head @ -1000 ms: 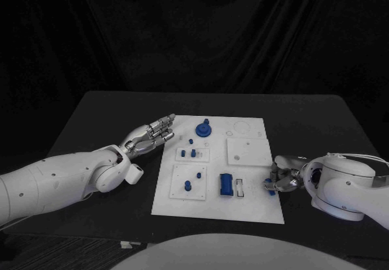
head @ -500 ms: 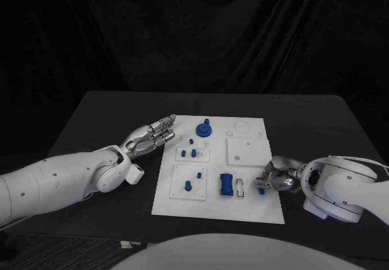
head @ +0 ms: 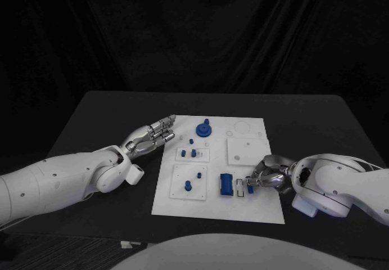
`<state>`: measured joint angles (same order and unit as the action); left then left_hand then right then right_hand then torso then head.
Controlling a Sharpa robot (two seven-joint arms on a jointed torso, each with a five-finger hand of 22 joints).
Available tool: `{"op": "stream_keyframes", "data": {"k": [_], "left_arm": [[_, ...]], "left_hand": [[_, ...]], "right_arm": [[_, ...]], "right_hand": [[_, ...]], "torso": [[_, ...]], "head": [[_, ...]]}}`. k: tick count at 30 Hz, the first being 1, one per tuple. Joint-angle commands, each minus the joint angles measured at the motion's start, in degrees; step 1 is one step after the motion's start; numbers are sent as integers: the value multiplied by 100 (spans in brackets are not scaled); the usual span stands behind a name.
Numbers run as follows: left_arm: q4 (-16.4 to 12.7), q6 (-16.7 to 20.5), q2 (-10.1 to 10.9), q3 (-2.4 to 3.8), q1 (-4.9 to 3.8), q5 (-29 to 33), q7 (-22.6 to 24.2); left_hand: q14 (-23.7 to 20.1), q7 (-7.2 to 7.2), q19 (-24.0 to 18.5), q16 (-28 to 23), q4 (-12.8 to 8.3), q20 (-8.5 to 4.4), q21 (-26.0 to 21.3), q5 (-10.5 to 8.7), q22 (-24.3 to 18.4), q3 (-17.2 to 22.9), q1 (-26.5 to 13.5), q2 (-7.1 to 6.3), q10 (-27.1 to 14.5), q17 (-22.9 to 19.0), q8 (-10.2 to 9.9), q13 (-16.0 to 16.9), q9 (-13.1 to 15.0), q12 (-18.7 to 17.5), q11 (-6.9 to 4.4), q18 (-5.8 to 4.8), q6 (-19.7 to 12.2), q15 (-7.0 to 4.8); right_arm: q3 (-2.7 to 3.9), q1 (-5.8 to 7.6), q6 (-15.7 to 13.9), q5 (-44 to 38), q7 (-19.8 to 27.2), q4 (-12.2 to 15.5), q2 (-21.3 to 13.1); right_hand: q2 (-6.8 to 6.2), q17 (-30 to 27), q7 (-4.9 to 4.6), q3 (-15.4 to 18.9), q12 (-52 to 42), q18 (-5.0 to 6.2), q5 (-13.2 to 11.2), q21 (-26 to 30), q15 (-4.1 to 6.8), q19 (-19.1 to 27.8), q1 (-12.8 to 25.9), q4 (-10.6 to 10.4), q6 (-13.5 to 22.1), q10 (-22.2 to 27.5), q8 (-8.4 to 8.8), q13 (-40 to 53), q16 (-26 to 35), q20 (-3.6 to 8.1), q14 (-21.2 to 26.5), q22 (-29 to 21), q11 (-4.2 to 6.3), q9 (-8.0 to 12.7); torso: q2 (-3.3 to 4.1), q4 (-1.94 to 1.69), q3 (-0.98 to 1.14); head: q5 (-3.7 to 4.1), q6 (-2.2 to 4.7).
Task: Assemble the parts on the task board
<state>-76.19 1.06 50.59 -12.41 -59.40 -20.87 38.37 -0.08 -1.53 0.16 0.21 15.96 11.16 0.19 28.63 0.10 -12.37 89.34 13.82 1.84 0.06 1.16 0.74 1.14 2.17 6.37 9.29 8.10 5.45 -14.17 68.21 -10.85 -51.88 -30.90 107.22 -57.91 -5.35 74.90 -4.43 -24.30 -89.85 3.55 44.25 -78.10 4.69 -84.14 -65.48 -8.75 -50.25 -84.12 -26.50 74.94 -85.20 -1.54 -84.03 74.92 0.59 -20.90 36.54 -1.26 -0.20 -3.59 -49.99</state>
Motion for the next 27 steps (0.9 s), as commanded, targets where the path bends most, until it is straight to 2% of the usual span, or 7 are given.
{"op": "stream_keyframes", "data": {"k": [1,10,27], "left_arm": [[-8,-67,-7,4,10,6,47],[0,-83,-10,4,11,6,30],[10,-130,-16,4,16,6,-18]], "left_hand": [[8,36,1,-21,-3,32,-1,18,6,34,64,10,10,-6,2,9,7,21,32,39,-1,45],[8,37,1,-21,-2,37,-2,18,6,40,68,11,10,-6,1,9,6,21,43,37,-6,53],[8,43,3,-21,-4,56,0,23,7,57,82,15,10,-6,1,8,5,23,62,30,-14,84]], "right_arm": [[-1,9,-99,219,80,-22,25],[-1,6,-100,229,93,-34,105],[-1,-51,93,231,44,-89,207]], "right_hand": [[1,292,-3,-288,-15,-64,-32,15,-57,-119,56,258,32,-588,22,1506,21,-39,-388,1119,-42,-11],[3,293,-22,-301,-15,-63,-70,19,-69,-117,69,294,86,-588,68,1506,19,-52,-388,1118,-56,-16],[-23,252,-39,-269,-15,-59,-98,37,-86,-108,139,292,104,-588,88,1506,35,-68,-380,1112,-71,-34]], "torso": [[5,-5,-2],[2,0,-2],[3,2,-2]], "head": [[1,-1],[3,-1],[5,-1]]}}
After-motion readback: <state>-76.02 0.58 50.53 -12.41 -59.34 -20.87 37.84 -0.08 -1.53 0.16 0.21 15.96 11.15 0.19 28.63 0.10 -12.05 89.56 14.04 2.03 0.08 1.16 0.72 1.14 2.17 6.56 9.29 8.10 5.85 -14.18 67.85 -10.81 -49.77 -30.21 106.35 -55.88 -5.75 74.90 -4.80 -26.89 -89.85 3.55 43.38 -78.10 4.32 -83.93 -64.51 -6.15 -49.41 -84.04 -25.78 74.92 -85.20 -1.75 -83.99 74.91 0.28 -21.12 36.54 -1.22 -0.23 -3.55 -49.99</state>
